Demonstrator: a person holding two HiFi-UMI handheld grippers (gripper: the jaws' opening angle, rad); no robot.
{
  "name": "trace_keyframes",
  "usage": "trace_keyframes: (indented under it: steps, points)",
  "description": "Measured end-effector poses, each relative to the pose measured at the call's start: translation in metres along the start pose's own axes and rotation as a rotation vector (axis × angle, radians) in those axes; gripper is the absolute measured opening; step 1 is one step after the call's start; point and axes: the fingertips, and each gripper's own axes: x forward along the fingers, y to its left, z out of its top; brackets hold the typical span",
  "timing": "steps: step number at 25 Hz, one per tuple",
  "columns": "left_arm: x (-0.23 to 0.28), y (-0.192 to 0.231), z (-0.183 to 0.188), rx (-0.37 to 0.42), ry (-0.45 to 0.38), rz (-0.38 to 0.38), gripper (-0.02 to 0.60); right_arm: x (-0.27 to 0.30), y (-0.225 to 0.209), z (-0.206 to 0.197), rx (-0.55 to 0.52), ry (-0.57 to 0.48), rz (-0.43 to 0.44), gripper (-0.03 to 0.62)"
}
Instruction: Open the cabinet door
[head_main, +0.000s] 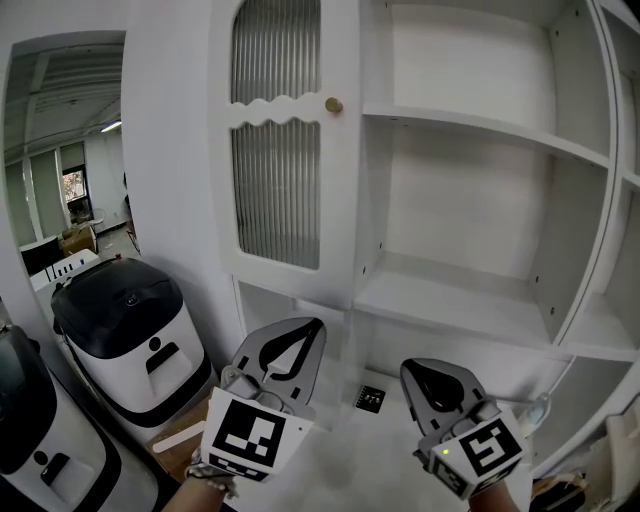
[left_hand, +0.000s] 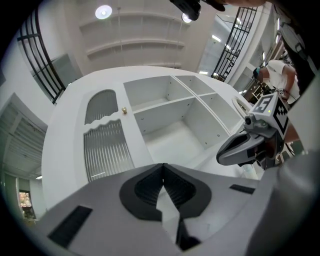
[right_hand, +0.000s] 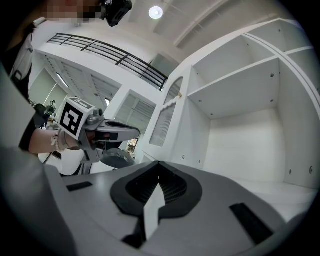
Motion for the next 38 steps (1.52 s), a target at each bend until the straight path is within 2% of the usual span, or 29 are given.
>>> trace_keyframes:
  steps: [5, 10, 13, 22, 31, 38]
  points:
    - [0.008, 0.008, 0.012, 0.005, -0.021, 0.001, -0.003, 0.003, -0.003, 0.011, -0.029, -0.028, 0.0, 0.0]
    - [0.019, 0.015, 0.022, 0.02, -0.047, -0.004, -0.003, 0.005, -0.009, 0.018, -0.003, 0.014, -0.014, 0.0]
    - [0.025, 0.019, 0.028, 0.031, -0.053, 0.007, -0.003, 0.007, -0.015, 0.025, -0.008, 0.001, -0.023, 0.0]
    - [0.05, 0.04, 0.053, -0.006, -0.096, 0.024, -0.003, 0.012, -0.032, 0.04, -0.044, -0.083, -0.031, 0.0]
    - [0.071, 0.065, 0.075, 0.004, -0.113, 0.069, -0.003, 0.014, -0.033, 0.053, -0.081, -0.105, -0.017, 0.0]
    - [0.088, 0.088, 0.095, 0.023, -0.12, 0.094, -0.003, 0.017, -0.029, 0.058, -0.063, -0.071, -0.011, 0.0]
